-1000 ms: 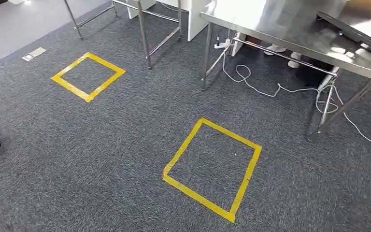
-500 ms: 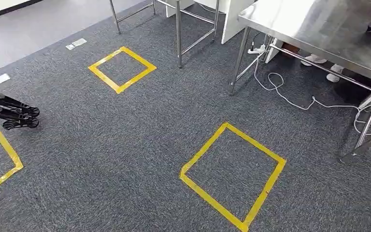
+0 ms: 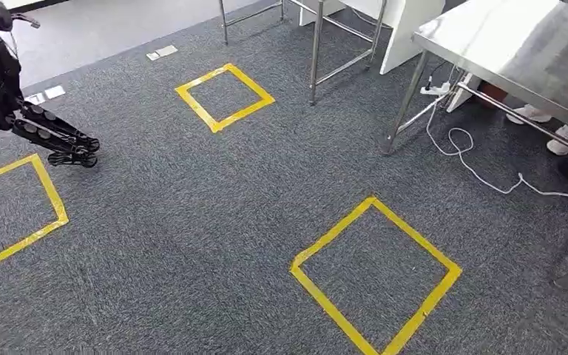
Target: Take the parts from the cabinet and place them on the table.
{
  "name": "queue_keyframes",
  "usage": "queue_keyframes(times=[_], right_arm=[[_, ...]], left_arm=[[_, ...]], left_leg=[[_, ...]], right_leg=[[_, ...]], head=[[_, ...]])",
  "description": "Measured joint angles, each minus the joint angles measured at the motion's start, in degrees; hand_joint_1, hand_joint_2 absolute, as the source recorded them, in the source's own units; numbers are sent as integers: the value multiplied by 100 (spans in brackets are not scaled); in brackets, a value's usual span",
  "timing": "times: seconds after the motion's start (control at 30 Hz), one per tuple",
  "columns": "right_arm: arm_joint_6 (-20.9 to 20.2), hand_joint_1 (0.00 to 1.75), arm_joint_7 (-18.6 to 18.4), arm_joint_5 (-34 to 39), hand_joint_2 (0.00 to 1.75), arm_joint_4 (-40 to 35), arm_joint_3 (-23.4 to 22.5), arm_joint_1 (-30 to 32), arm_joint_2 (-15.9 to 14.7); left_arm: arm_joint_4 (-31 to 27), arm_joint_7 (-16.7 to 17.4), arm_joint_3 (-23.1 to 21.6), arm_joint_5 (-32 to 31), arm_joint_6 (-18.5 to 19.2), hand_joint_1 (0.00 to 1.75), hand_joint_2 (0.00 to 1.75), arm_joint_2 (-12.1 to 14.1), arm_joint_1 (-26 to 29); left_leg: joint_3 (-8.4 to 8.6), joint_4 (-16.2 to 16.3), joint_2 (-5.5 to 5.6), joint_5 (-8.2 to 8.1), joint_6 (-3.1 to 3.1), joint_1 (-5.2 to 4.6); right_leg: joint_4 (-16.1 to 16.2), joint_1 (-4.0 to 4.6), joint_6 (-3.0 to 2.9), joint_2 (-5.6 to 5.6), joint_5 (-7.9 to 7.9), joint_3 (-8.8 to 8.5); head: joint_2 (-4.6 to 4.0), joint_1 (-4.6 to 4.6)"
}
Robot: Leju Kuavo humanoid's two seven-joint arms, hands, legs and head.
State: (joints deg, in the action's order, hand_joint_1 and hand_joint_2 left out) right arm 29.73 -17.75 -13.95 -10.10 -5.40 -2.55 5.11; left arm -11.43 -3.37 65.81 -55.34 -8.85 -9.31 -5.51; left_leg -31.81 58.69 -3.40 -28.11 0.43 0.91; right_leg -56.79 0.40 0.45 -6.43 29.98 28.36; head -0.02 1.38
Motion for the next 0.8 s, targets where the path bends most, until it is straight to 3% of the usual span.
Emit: queue_keyframes(times=[0.07,0.1,0.13,0.17,0.23,0.27,0.3,0.33,0.37,0.4,0.43,0.47,0.57,0.6,0.63,0.67,0.73,0.77,0.8], right_arm=[[-2,0,-15,-28,0,0,7,-37,2],[-4,0,-31,-35,0,0,9,-47,7],[-7,0,-63,-46,0,0,9,-40,7],[-7,0,-74,-50,0,0,9,-17,11],[-28,0,-105,-70,0,2,11,12,13],[-44,0,-120,-76,0,4,11,18,13],[-55,0,-138,-78,0,4,11,24,13],[-61,0,-160,-81,0,2,13,27,11],[-66,0,-171,-85,0,2,13,27,9],[-70,0,-173,-92,0,2,15,25,4],[-72,0,-177,-101,0,4,15,31,4],[-74,0,-179,-103,0,4,15,26,9],[-90,0,-181,-118,0,4,22,-8,9],[-90,0,-186,-116,0,4,22,-8,9],[-90,0,-186,-118,0,4,24,-5,11],[-90,0,-186,-118,0,4,28,4,11],[-100,0,-186,-118,0,4,41,32,11],[-107,0,-186,-118,0,4,46,33,7],[-107,0,-186,-118,0,5,52,32,2]], left_arm=[[2,0,0,-7,-11,0,0,2,19],[2,11,0,-7,-17,0,0,0,20],[2,13,0,-7,-20,0,0,-2,15],[2,22,0,-7,-24,0,0,-2,5],[2,28,0,-7,-31,0,0,-2,-7],[2,35,0,-7,-31,0,0,-2,-4],[2,44,0,-7,-33,0,0,-2,5],[4,46,0,-7,-33,0,0,-2,8],[4,55,0,-7,-37,0,0,-2,9],[7,59,0,-4,-44,0,0,-7,9],[9,59,0,-4,-52,0,0,-9,8],[9,61,0,-4,-68,0,0,-9,-1],[9,66,0,-2,-74,0,0,-11,22],[9,68,0,-2,-74,0,0,-13,33],[9,68,0,-2,-76,0,0,-13,38],[9,72,0,-2,-76,0,0,-13,34],[11,83,0,-2,-76,0,0,-24,19],[11,85,0,-4,-77,0,0,-30,22],[11,96,0,-4,-79,0,0,-31,31]], left_leg=[[-32,-18,112,27,76,-50],[-2,-90,177,91,163,10],[-6,-113,221,113,197,-14],[-25,-111,281,135,238,-10],[-62,-110,427,147,256,-25],[-69,-107,505,152,258,-27],[-68,-106,589,156,256,-28],[-64,-101,677,161,247,-28],[-54,-100,760,166,237,-27],[-44,-96,836,170,227,-25],[-59,-91,895,176,203,-24],[-72,-54,958,158,149,-74],[-131,-106,1088,220,40,-22],[-148,-67,1066,210,16,-3],[-208,47,742,112,10,-20],[-342,344,524,-116,-1,-27],[-778,1292,420,-589,-37,-12],[-933,1621,415,-688,-55,0],[-970,1713,407,-662,-62,19]], right_leg=[[19,-7,47,-115,-18,-62],[-33,2,97,-42,42,-28],[-200,-39,88,255,164,28],[-540,-64,45,451,357,190],[-1465,-101,5,592,725,635],[-1775,-101,34,608,794,793],[-1812,-107,84,618,744,829],[-1555,-119,155,625,578,720],[-1077,-135,226,650,341,502],[-539,-163,278,746,112,257],[-118,-215,298,1043,-14,93],[-62,-171,234,1067,-33,112],[-80,-113,109,895,-60,65],[-22,-195,35,817,-109,73],[-13,-192,-8,755,-134,64],[-10,-183,-78,690,-139,73],[-11,-134,-102,508,-124,80],[-11,-122,-110,426,-119,88],[-11,-112,-111,347,-117,108]], head=[[0,-9],[0,-7],[0,20],[0,20],[0,22],[0,26],[0,24],[0,28],[0,31],[0,31],[0,44],[0,46],[0,44],[0,37],[0,33],[0,-2],[0,-4],[0,-9],[0,-9]])
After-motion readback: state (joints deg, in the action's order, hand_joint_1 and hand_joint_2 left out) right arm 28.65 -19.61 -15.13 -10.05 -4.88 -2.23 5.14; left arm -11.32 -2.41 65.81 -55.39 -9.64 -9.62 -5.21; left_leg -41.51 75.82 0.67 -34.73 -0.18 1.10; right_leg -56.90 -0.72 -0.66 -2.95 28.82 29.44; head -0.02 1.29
